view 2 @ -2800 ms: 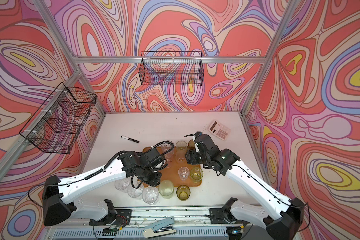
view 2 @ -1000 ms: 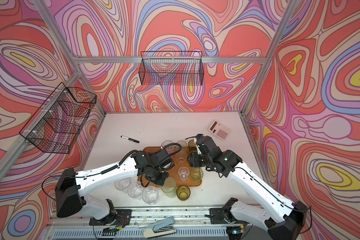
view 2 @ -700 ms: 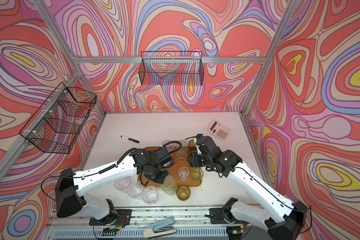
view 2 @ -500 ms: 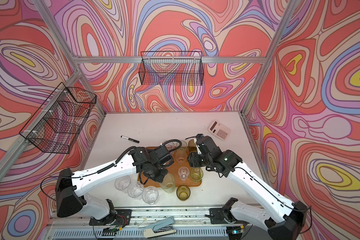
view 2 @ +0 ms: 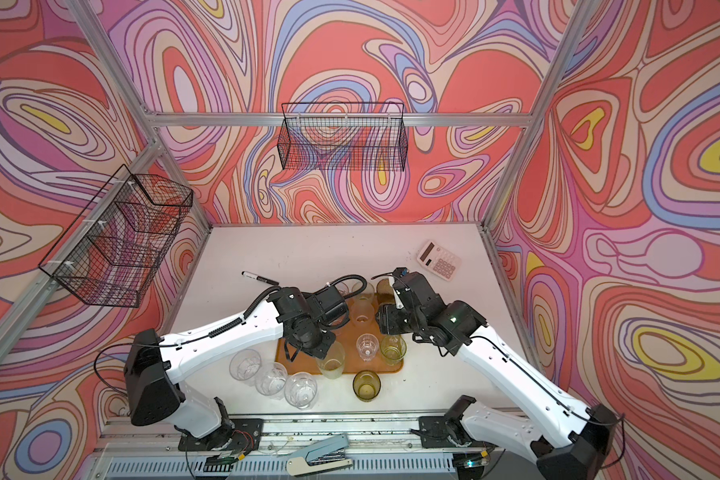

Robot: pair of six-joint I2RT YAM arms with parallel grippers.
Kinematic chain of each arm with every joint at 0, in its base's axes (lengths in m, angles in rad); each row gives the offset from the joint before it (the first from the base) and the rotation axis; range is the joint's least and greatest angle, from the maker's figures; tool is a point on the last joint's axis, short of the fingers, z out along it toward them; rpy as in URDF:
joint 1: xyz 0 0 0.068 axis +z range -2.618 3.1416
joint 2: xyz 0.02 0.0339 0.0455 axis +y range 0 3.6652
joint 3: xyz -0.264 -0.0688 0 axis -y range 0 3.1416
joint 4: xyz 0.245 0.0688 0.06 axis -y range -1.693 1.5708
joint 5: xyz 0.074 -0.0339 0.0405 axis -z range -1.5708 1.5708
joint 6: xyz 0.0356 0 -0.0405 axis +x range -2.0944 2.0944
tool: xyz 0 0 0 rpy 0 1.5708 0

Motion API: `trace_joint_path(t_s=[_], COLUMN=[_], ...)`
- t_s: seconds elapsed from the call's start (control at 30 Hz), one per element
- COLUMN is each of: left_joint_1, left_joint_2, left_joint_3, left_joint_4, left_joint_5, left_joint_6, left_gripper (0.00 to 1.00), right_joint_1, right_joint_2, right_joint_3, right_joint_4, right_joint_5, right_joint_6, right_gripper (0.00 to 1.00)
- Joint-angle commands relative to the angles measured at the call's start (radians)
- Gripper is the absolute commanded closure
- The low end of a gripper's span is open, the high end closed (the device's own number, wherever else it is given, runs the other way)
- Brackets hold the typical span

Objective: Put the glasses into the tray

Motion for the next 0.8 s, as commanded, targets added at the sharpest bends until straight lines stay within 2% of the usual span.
trace_joint_path(t_s=[0.0, 0.3, 0.77], left_joint_1=[0.018, 0.072, 0.080], left_joint_2=[0.006, 0.035, 0.101], left_joint_3=[0.042, 0.093, 0.125], left_joint_4=[-0.022, -0.016, -0.011], left_joint_5=[-0.019, 0.000, 0.012], left_joint_6=[0.013, 0.031, 0.057], left_gripper=[1.00, 1.00, 1.00], right_joint_1=[-0.004, -0.004, -0.005], right_joint_2=[-0.019, -0.018, -0.018], right_joint_3=[0.021, 0.020, 0.013], right_joint_4=[-0.012, -0.010, -0.010], right_joint_5=[0.017, 0.017, 0.016], right_joint_6=[-0.006, -0.004, -0.007], right_gripper=[0.32, 0.32, 0.32])
